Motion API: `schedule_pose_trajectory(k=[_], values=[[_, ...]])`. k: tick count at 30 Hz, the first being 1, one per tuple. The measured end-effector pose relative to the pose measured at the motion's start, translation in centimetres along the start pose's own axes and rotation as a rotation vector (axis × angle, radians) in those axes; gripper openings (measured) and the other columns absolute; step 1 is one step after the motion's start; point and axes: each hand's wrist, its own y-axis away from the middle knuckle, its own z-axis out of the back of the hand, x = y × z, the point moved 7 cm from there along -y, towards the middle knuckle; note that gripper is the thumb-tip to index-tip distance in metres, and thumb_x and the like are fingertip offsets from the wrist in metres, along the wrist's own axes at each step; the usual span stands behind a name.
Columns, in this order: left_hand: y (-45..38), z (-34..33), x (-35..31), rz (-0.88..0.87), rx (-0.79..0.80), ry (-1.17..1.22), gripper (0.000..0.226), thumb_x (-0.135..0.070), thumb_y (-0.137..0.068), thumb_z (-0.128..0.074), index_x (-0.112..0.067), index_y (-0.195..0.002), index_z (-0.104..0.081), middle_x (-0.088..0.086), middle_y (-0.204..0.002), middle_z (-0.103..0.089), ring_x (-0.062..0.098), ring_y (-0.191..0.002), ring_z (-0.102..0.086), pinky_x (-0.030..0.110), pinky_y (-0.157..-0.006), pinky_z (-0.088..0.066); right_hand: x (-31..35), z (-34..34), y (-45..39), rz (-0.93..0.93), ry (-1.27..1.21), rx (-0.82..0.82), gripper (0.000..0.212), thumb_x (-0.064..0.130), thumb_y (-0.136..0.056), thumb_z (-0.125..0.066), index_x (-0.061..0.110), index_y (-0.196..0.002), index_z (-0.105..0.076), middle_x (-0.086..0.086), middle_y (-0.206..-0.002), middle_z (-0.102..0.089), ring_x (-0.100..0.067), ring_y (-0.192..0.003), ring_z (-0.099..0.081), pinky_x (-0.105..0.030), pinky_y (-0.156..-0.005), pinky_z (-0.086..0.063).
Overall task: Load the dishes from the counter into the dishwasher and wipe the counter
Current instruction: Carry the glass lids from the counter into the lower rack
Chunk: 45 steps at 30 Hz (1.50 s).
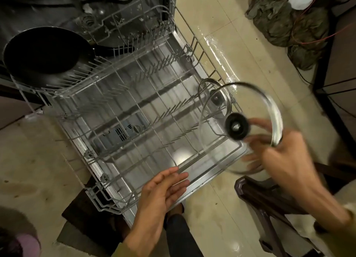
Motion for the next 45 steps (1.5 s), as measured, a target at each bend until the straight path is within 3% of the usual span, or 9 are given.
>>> schedule_pose_trajectory(k=[4,6,8,10,15,21,27,32,45], values=[[-0.1,0.6,0.0,-0.005,0.0,-0.047,0.024,-0.015,-0.095,-0.058,-0.006,-0.115,-0.066,0.012,-0.105,-0.076,0.026,-0.098,-0.074,0.034,-0.087,-0.06,2.8,2.9,-3.4,0.269,0.406,-0.15,0.024,0.006,-0.085,-0.054,0.019,-0.104,-0.06,-0.022,-0.078,-0.068,-0.042,-0.062,-0.067,-0.054,-0.048,-0.056],[-0.1,1.4,0.1,-0.006,-0.02,-0.065,0.023,-0.014,-0.097,-0.056,-0.006,-0.116,-0.067,0.012,-0.105,-0.076,0.026,-0.098,-0.074,0.032,-0.085,-0.06,3.8,2.5,-4.8,0.309,0.505,-0.17,0.026,0.003,-0.084,-0.053,0.011,-0.107,-0.062,-0.016,-0.066,-0.065,-0.035,-0.054,-0.065,-0.043,-0.044,-0.056],[-0.1,2.3,0.1,-0.008,-0.047,-0.067,0.023,-0.014,-0.097,-0.055,-0.006,-0.115,-0.067,0.013,-0.105,-0.076,0.027,-0.098,-0.074,0.036,-0.087,-0.058,4.4,1.3,-5.8,0.331,0.572,-0.148,0.03,-0.002,-0.084,-0.054,0.005,-0.111,-0.063,-0.005,-0.055,-0.056,-0.021,-0.041,-0.053,-0.021,-0.035,-0.044],[0.0,3.0,0.1,-0.007,-0.065,-0.065,0.023,-0.014,-0.098,-0.054,-0.006,-0.115,-0.067,0.013,-0.106,-0.076,0.026,-0.099,-0.074,0.038,-0.09,-0.054,4.4,0.0,-6.3,0.351,0.623,-0.11,0.025,-0.004,-0.082,-0.054,0.001,-0.105,-0.062,-0.003,-0.052,-0.05,-0.015,-0.038,-0.046,-0.016,-0.035,-0.034],[-0.1,4.3,0.3,-0.004,-0.082,-0.076,0.023,-0.014,-0.098,-0.054,-0.006,-0.114,-0.067,0.013,-0.105,-0.076,0.026,-0.098,-0.074,0.038,-0.091,-0.053,4.4,-1.8,-6.5,0.383,0.649,-0.062,0.031,-0.002,-0.084,-0.053,0.001,-0.114,-0.061,-0.002,-0.052,-0.049,-0.015,-0.039,-0.046,-0.019,-0.041,-0.033],[-0.2,4.6,0.5,-0.009,-0.083,-0.09,0.022,-0.014,-0.099,-0.053,-0.007,-0.113,-0.068,0.012,-0.105,-0.076,0.025,-0.098,-0.074,0.037,-0.09,-0.053,4.9,-3.0,-7.5,0.412,0.693,-0.051,0.04,0.017,-0.083,-0.047,-0.002,-0.117,-0.059,0.002,-0.054,-0.045,-0.013,-0.043,-0.044,-0.019,-0.048,-0.031],[-0.2,4.5,0.7,-0.016,-0.075,-0.095,0.022,-0.013,-0.099,-0.053,-0.007,-0.113,-0.068,0.011,-0.105,-0.077,0.025,-0.098,-0.074,0.037,-0.088,-0.054,4.5,-2.1,-8.6,0.412,0.647,-0.053,0.019,0.005,-0.087,-0.053,0.001,-0.104,-0.061,-0.006,-0.056,-0.051,-0.017,-0.042,-0.049,-0.02,-0.044,-0.034],[-0.1,4.8,1.1,-0.011,-0.085,-0.099,0.022,-0.013,-0.099,-0.052,-0.008,-0.113,-0.068,0.01,-0.104,-0.077,0.024,-0.097,-0.074,0.038,-0.089,-0.053,4.0,-2.6,-9.6,0.412,0.651,-0.035,0.022,0.001,-0.086,-0.054,0.001,-0.106,-0.062,-0.007,-0.058,-0.053,-0.017,-0.043,-0.05,-0.022,-0.045,-0.037],[0.0,5.5,1.3,-0.033,-0.094,-0.083,0.022,-0.012,-0.098,-0.052,-0.006,-0.113,-0.068,0.011,-0.104,-0.077,0.025,-0.097,-0.074,0.037,-0.087,-0.054,0.8,-6.6,-13.4,0.267,0.654,0.005,0.014,0.013,-0.09,-0.064,0.008,-0.102,-0.061,-0.004,-0.077,-0.064,-0.015,-0.057,-0.062,-0.02,-0.049,-0.044]])
